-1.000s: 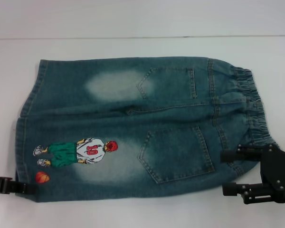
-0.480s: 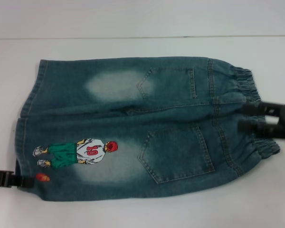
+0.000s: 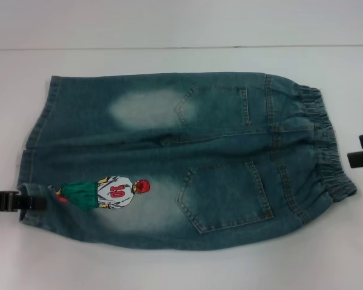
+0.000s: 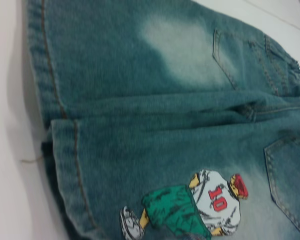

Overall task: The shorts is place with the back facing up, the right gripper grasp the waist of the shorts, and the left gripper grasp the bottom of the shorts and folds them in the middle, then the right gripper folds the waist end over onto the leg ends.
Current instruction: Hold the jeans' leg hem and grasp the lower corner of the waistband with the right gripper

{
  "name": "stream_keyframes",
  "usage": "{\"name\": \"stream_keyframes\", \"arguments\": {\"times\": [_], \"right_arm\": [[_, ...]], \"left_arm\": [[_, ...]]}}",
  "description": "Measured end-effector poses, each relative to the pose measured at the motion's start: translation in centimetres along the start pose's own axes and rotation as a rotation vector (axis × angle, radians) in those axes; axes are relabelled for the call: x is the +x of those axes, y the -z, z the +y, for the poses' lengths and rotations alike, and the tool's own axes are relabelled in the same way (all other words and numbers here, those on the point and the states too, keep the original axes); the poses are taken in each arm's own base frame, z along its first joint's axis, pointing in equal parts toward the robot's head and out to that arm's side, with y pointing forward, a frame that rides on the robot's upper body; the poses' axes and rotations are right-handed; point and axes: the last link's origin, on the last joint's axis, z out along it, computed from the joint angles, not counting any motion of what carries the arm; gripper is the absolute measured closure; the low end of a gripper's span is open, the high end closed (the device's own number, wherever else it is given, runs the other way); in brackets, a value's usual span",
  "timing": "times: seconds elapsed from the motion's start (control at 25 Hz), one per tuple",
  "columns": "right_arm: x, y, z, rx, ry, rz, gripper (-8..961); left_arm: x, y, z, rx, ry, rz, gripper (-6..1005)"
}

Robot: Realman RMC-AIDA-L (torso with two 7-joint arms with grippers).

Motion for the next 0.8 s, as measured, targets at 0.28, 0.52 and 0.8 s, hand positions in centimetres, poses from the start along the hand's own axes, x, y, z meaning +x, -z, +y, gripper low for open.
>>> {"name": "stream_keyframes", "arguments": {"times": [0.28,0.52,0.8], "right_arm": [[-0.4,-0.2,-0.4,0.075,0.066,0.238,168],[-0.3,-1.7,-0.5,0.106,0.104,0.423,170],[-0.5,-3.4,-0.6,0.120,0.115,0.519,172]], "left_arm": [[0.5,-0.2,0.1,0.006,-0.012,0.015,995],[0.5,-0.4,0.2,0.001,-0.025,0.016,996],[0.1,-0.7,-0.1,0.002,-0.021,0.020,996]]}}
